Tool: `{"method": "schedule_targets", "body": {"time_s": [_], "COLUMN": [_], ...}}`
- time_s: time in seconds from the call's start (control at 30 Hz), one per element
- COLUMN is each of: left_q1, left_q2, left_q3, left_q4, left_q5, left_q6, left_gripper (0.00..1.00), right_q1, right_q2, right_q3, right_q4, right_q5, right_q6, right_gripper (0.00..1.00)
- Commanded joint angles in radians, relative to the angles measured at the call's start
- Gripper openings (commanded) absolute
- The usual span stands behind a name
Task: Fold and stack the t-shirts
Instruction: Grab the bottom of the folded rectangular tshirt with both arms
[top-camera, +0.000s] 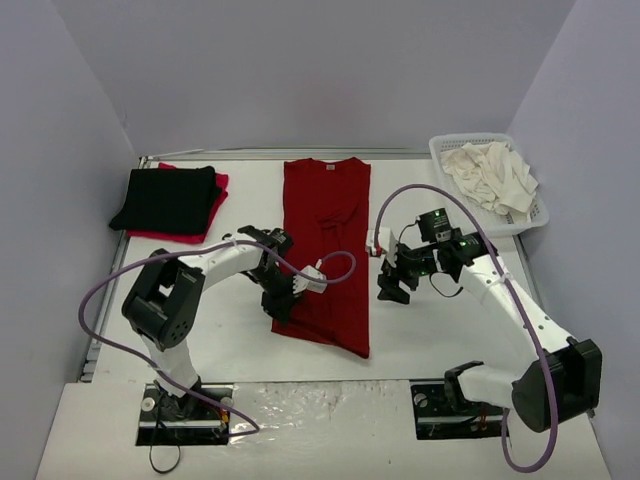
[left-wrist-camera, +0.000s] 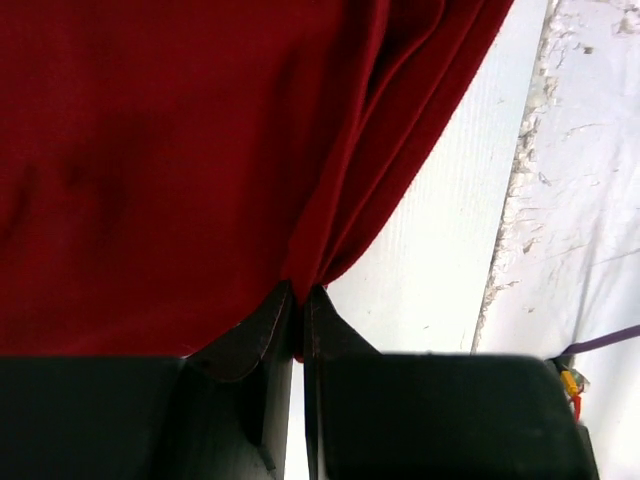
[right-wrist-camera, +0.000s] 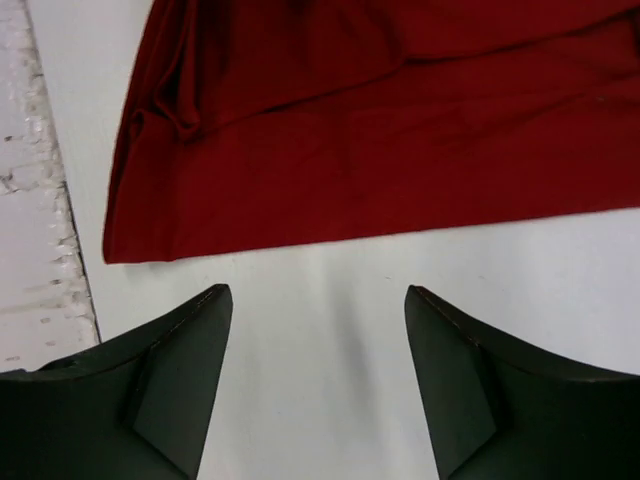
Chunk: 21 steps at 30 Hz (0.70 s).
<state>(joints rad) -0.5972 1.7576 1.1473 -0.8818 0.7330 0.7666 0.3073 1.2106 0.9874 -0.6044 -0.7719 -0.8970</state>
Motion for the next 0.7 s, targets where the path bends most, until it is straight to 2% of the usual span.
{"method": "schedule_targets", "body": {"time_s": [0.0,0.27,0.67], "left_q1": [0.026,0.037,0.082], "left_q2": [0.014,0.045,0.094], "left_q3": [0.051,0.063,0.1], "left_q4": [-0.108,-0.097,-0.109], "left_q5": [0.103,0.134,0.151], "left_q6": [0.066,0.034,0.005], "left_gripper": [0.02,0.02,0.02], "right_q1": [0.062,0.219,0.403], "right_q2": [0.003,0.009,0.116], "right_q3": [-0.038,-0.108,-0.073], "right_q4": [-0.021,-0.024,-0.029], "right_q5": [-0.003,0.112,0.22], "right_q6": [-0.023,-0.02,0.064], "right_gripper": [0.66,0.63,0.62]}}
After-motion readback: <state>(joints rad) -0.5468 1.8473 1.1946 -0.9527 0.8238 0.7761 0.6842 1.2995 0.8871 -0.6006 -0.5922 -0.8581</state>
